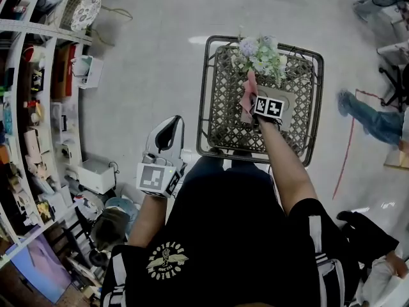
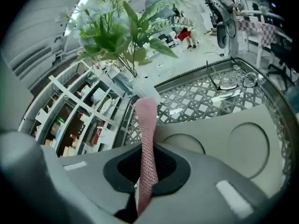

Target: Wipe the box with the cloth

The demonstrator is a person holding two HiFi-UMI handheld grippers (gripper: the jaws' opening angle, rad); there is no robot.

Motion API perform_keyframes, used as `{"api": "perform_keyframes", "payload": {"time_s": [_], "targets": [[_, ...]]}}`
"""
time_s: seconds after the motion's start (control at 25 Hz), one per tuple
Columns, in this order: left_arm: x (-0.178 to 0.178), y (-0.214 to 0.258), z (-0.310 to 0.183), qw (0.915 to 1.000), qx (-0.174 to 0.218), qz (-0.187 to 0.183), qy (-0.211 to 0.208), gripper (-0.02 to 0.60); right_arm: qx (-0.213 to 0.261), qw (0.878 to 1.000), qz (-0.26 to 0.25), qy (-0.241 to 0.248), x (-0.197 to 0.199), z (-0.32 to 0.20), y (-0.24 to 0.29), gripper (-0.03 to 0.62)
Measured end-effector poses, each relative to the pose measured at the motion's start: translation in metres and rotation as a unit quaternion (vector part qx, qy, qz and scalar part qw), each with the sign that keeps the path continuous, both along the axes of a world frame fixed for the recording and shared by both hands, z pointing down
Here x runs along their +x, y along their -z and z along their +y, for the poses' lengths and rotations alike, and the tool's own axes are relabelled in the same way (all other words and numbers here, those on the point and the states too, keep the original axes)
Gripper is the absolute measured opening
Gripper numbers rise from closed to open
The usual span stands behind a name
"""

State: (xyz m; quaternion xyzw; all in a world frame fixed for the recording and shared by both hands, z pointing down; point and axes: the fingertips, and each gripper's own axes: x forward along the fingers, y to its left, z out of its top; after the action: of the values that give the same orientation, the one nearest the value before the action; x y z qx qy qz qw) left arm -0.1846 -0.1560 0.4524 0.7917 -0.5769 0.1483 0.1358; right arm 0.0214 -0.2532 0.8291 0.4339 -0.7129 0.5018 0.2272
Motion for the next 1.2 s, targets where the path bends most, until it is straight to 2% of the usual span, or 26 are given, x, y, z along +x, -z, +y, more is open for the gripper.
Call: {"api": "perform_keyframes", "payload": {"time_s": [0.12,0.28,0.44,0.68,0.8,0.92,1.04,1.2], "targets": [[-0.003,-0.013,0.003,0.9999,-0.008,0.002,0.009,0.000,-0.002,0.999,0.034,0.008,0.011,0.005,-0.018,0.017],[0.008,-0.017,-0.005,0.9998,-0.008,0.003,-0.020,0.000,-0.005,0.997,0.071,0.009,0.041,0.002,-0.022,0.017],[0.016,-0.010,-0.011,0.9995,-0.011,0.011,-0.026,0.000,-0.001,0.994,0.113,-0.003,0.088,0.007,-0.017,0.017],[0.047,-0.017,-0.024,0.9991,-0.005,0.014,-0.039,0.000,-0.012,0.987,0.154,-0.045,0.177,0.013,-0.024,0.017],[0.055,-0.010,-0.027,0.9989,-0.003,0.016,-0.043,0.000,-0.018,0.984,0.165,-0.060,0.206,0.021,-0.023,0.017],[0.060,-0.011,-0.028,0.9988,-0.005,0.016,-0.047,0.000,-0.024,0.983,0.171,-0.064,0.221,0.028,-0.027,0.017],[0.065,-0.006,-0.029,0.9983,0.005,0.017,-0.055,0.000,-0.016,0.981,0.188,-0.046,0.228,0.023,-0.016,0.017],[0.067,-0.006,-0.024,0.9986,0.005,0.022,-0.047,0.000,0.018,0.986,0.166,0.002,0.200,0.023,0.007,0.017]]}}
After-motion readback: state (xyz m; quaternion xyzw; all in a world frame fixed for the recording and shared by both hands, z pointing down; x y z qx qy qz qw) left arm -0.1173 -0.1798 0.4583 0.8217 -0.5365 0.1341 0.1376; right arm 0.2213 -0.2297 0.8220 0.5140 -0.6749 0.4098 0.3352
